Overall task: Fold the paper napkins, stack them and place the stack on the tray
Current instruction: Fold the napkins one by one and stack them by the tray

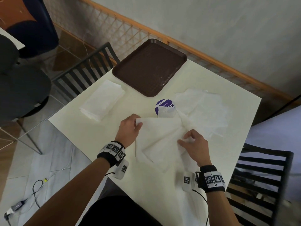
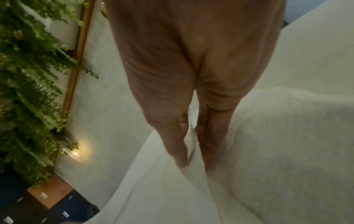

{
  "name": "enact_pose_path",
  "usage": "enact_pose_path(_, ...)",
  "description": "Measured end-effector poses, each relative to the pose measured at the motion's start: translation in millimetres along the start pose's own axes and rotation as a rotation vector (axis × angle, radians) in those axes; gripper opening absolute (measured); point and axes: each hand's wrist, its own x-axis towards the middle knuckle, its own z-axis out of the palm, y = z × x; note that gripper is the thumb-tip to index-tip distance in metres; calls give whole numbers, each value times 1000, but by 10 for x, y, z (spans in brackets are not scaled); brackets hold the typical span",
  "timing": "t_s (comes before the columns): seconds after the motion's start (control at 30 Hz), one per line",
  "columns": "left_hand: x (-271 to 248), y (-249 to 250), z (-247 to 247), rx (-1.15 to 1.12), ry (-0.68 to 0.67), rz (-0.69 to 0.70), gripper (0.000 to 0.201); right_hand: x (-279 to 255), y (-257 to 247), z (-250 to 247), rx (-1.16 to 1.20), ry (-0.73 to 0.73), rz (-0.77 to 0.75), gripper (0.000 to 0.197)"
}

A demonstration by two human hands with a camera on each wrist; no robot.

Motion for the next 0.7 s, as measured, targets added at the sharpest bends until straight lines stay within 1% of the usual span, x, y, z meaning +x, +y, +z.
enact_pose_path(0.03,-35,21,31,13,36,12,30,-13,-21,12,-6,-14,-4,28)
enact_pose_path(0.07,-84,51,80,20,79,57,40,-19,-47,24,-3,-21,-3,29)
enact_pose_path(0.1,-145,123,112,20,124,99,43,-16,-72,35,3,-21,3,29)
enact_pose_path(0.13,-203,190,149,5,141,148,40,-10,-84,52,10,-17,12,29)
enact_pose_path(0.17,-264,256,177,-8,111,173,37,-7,-96,71,19,-10,20,28)
enact_pose_path(0.2,-310,278,226,-17,45,174,37,-4,-100,96,33,2,28,27)
enact_pose_path(0.27,-398,323,302,8,-131,126,48,-7,-122,147,89,34,48,23)
enact_pose_path(0.33,-462,299,374,83,-232,117,58,-10,-146,212,152,64,78,19)
enact_pose_path(0.37,-486,295,398,117,-260,122,57,-14,-149,242,163,77,87,17)
enact_pose_path(0.43,-505,268,435,152,-266,149,45,-18,-163,287,161,82,100,16)
enact_pose_path(0.5,-517,244,440,193,-248,190,29,-27,-180,302,141,69,108,15)
enact_pose_path(0.57,-508,232,427,235,-215,230,22,-31,-221,288,98,56,100,13)
enact_pose_path(0.6,-502,235,413,240,-210,248,22,-32,-242,269,30,60,68,15)
enact_pose_path(0.63,-492,257,378,242,-212,265,24,-30,-267,246,-83,79,-3,20)
enact_pose_path(0.67,-469,268,338,248,-213,293,26,-24,-295,231,-218,100,-119,29)
enact_pose_path(0.7,-446,288,275,262,-209,326,28,-30,-346,217,-341,103,-278,38)
